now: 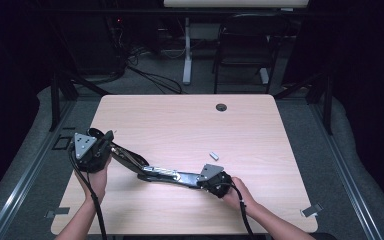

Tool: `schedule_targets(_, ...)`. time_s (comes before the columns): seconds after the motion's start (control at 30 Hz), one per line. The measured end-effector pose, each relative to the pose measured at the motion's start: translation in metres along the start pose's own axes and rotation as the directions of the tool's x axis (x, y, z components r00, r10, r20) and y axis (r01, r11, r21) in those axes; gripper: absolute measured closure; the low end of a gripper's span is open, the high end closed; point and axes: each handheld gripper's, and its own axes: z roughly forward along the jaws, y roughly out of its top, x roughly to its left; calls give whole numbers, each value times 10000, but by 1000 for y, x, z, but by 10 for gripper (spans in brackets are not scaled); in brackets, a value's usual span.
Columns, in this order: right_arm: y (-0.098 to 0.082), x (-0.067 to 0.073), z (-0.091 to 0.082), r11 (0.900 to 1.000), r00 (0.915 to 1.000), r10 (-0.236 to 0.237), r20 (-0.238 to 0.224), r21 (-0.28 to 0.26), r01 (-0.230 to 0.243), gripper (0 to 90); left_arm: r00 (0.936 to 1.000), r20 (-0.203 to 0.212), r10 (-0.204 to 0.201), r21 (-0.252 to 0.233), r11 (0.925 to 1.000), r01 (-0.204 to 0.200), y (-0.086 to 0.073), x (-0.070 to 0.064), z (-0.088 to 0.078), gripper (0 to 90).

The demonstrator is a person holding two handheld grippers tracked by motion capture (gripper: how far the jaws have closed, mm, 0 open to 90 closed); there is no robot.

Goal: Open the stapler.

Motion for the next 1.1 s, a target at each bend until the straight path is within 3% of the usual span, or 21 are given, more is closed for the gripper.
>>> schedule_targets(0.13, 0, 1, 0, 10000, 10000, -38, 58, 33, 38, 900, 9999, 86, -125, 46, 9999, 124, 2, 0, -2, 895)
schedule_targets(0.27, 1, 0, -1, 9998, 9998, -168, 47, 144, 168, 900, 9983, 477, -347, 186, 9993, 338, 6, -3, -5, 813)
schedule_targets(0.37, 1, 0, -1, 9997, 9998, -174, 17, 154, 173, 900, 9954, 833, -474, 426, 9981, 439, 6, -5, -8, 714)
schedule_targets(0.47, 2, -1, -1, 9997, 9999, -167, 11, 182, 167, 900, 9927, 967, -722, 619, 9959, 664, 9, -8, -11, 542)
schedule_targets(0.63, 2, -3, 0, 9998, 10000, 5, -75, 205, -3, 873, 9918, 1150, -555, 753, 9961, 470, 11, -10, -19, 385)
schedule_targets(0.73, 3, -6, 0, 9987, 9989, 448, -170, 234, -444, 857, 9915, 1075, -738, 711, 9953, 664, 12, -7, -27, 334)
schedule_targets(0.97, 4, -10, 0, 9982, 9983, 465, -346, 406, -450, 854, 9931, 448, -1086, 436, 9933, 1066, 11, 4, -48, 228)
schedule_targets(1.1, 5, -12, 1, 9982, 9982, 489, -359, 379, -475, 828, 9895, 31, -1448, 240, 9892, 1447, 9, 15, -57, 211)
